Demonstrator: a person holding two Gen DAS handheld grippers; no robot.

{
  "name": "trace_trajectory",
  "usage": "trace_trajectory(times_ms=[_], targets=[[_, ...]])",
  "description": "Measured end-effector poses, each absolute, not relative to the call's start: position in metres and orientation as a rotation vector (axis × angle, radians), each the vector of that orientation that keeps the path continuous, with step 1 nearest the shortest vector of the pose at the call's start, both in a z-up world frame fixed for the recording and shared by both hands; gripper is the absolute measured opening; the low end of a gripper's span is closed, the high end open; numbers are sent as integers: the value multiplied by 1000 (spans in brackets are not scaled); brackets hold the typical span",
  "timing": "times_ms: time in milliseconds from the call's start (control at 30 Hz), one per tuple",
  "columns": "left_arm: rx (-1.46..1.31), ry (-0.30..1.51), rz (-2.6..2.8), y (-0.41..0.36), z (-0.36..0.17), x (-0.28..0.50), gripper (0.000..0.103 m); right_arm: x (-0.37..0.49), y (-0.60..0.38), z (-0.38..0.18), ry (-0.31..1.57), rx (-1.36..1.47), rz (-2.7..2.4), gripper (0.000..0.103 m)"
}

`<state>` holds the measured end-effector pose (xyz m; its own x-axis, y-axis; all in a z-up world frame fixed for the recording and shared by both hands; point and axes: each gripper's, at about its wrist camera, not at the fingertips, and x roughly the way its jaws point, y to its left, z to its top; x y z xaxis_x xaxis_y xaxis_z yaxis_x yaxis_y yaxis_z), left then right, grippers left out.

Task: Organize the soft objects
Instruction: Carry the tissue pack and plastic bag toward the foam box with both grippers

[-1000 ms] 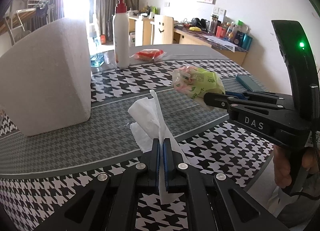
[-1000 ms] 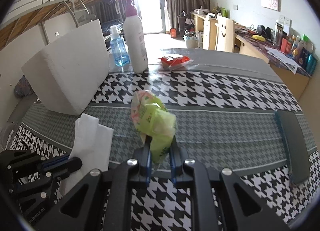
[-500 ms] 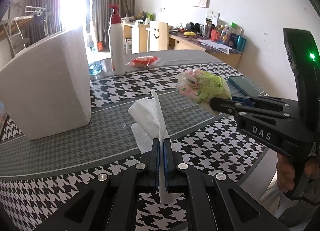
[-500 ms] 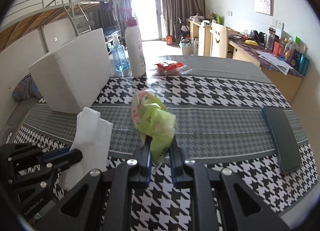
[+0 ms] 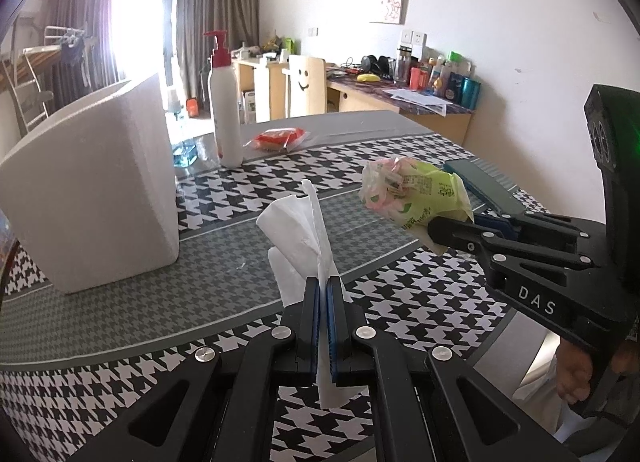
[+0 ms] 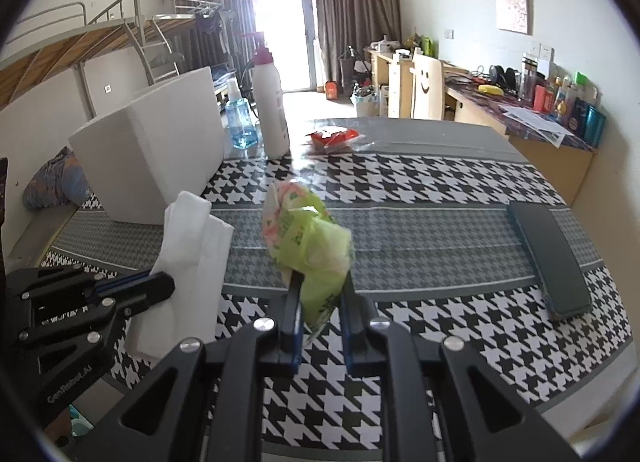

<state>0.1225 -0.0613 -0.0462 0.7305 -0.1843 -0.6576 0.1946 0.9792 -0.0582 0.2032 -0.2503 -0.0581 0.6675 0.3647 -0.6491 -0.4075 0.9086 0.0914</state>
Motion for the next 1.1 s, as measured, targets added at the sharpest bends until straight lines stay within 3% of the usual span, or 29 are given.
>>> trace_trajectory(times_ms=[1100], targets=[[40, 623, -218, -61, -23, 120, 4, 191, -252, -33, 617, -75, 422, 19]])
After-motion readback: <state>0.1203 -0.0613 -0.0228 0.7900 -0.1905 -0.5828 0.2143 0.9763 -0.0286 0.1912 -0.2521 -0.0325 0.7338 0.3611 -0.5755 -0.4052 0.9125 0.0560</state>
